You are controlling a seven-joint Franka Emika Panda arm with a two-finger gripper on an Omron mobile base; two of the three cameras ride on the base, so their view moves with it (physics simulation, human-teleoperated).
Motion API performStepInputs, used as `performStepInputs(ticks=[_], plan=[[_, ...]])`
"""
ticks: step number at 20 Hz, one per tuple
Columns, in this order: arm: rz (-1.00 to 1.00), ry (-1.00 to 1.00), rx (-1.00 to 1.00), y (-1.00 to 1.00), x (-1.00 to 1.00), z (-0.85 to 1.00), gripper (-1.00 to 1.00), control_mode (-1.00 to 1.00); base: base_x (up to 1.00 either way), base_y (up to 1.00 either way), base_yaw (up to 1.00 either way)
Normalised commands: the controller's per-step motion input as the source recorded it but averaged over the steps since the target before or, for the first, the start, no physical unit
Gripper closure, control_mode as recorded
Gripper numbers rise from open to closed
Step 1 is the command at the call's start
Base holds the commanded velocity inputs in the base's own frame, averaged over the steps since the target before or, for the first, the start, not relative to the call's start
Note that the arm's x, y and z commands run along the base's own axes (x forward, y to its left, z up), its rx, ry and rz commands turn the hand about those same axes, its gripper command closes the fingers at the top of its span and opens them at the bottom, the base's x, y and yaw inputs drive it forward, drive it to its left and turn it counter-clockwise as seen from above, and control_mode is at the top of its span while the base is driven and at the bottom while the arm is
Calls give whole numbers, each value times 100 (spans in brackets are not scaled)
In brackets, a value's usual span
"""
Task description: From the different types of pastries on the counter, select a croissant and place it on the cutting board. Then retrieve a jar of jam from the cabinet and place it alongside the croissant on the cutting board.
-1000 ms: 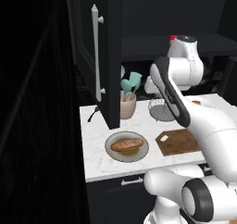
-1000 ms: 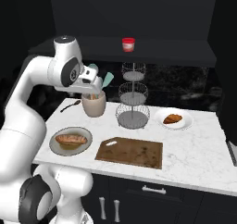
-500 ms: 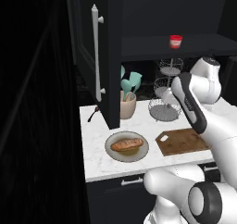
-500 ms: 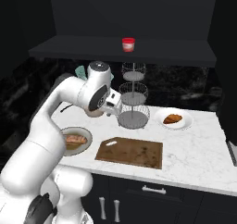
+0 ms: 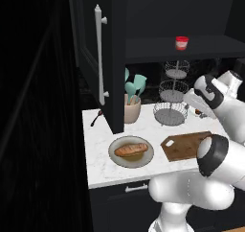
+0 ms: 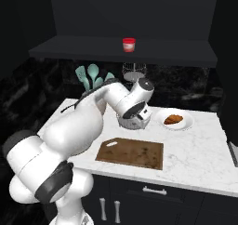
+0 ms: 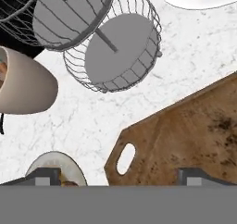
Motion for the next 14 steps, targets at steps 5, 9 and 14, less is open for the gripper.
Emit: performStepInputs(ticks=[5,9,14], plan=[[-20,2,10,-84,19,-39,-100,-100,0,0,0],[-10,0,0,-55,14,-52,-100,-100,0,0,0],[-4,2,0,-38,40,-27,-100,-100,0,0,0]])
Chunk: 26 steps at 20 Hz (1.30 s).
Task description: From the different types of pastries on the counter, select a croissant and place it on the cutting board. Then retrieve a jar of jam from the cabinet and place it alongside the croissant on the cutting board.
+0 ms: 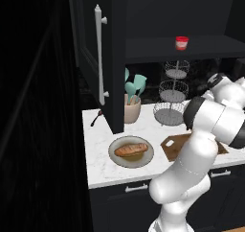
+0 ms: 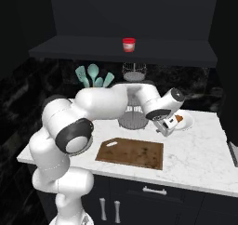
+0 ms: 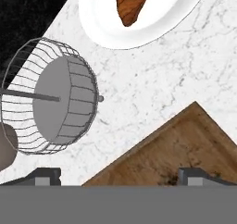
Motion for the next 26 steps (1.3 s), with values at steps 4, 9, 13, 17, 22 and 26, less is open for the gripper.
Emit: performStepInputs(ticks=[4,9,13,17,22,26], plan=[[0,0,0,-40,46,-24,-100,-100,0,0,0],[0,0,0,-24,42,-1,-100,-100,0,0,0],[0,0,-1,-9,43,-26,-100,-100,0,0,0],[0,-2,-5,0,33,-71,-100,-100,0,0,0],[0,-7,-3,-6,21,-27,-100,-100,0,0,0],[0,0,-5,-6,19,0,-100,-100,0,0,0]])
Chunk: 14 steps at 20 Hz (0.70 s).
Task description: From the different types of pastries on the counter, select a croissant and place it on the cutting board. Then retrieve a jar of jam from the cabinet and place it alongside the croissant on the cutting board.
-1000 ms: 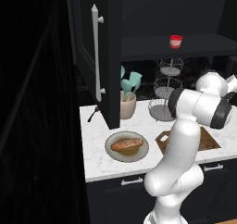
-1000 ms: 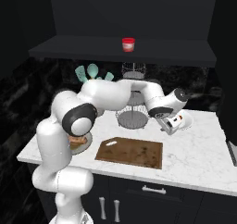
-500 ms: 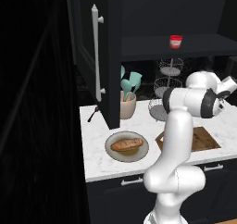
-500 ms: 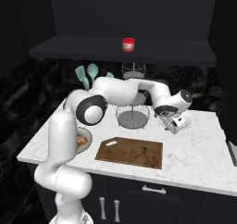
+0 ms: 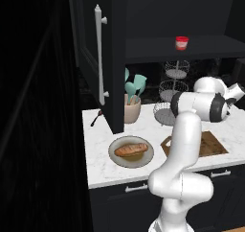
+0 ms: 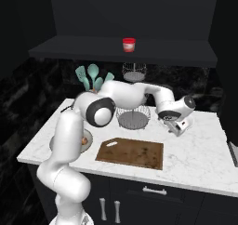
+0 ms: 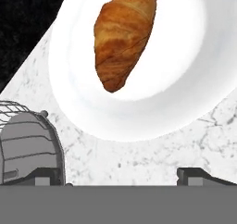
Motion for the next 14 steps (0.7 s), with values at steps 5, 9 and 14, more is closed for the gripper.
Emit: performStepInputs(ticks=[5,9,14], plan=[[0,0,-1,-2,31,1,-100,-100,0,0,0],[0,0,0,-3,47,7,-100,-100,0,0,0],[0,3,0,-21,48,4,-100,-100,0,0,0]])
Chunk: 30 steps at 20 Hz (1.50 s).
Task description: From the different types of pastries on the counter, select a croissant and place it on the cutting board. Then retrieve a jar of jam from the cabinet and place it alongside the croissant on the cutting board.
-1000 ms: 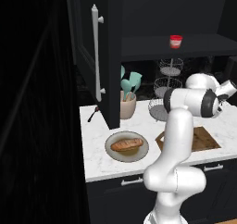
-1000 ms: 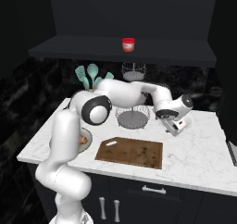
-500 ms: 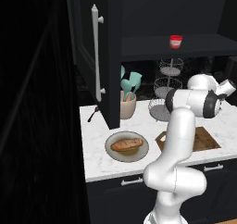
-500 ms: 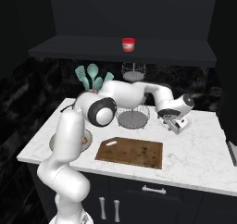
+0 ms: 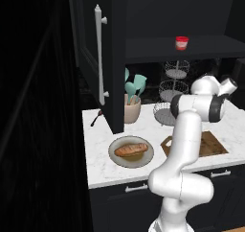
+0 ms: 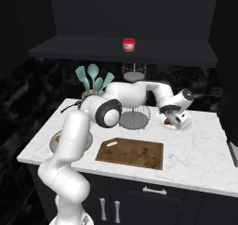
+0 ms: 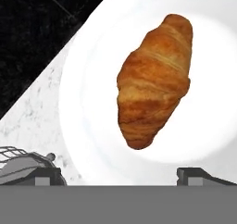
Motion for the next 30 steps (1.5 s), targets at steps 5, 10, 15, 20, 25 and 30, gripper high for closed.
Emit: performStepInputs(ticks=[5,10,15,20,25,30], plan=[[0,8,-1,-22,32,-27,-100,-100,0,0,0],[0,11,0,-4,44,-15,-100,-100,0,0,0],[0,12,0,-5,36,-33,-100,-100,0,0,0],[0,12,-5,-2,7,-76,100,-100,0,0,0],[-3,0,12,-36,-49,-15,100,-100,0,0,0],[-18,-1,20,-15,-100,0,100,-100,0,0,0]])
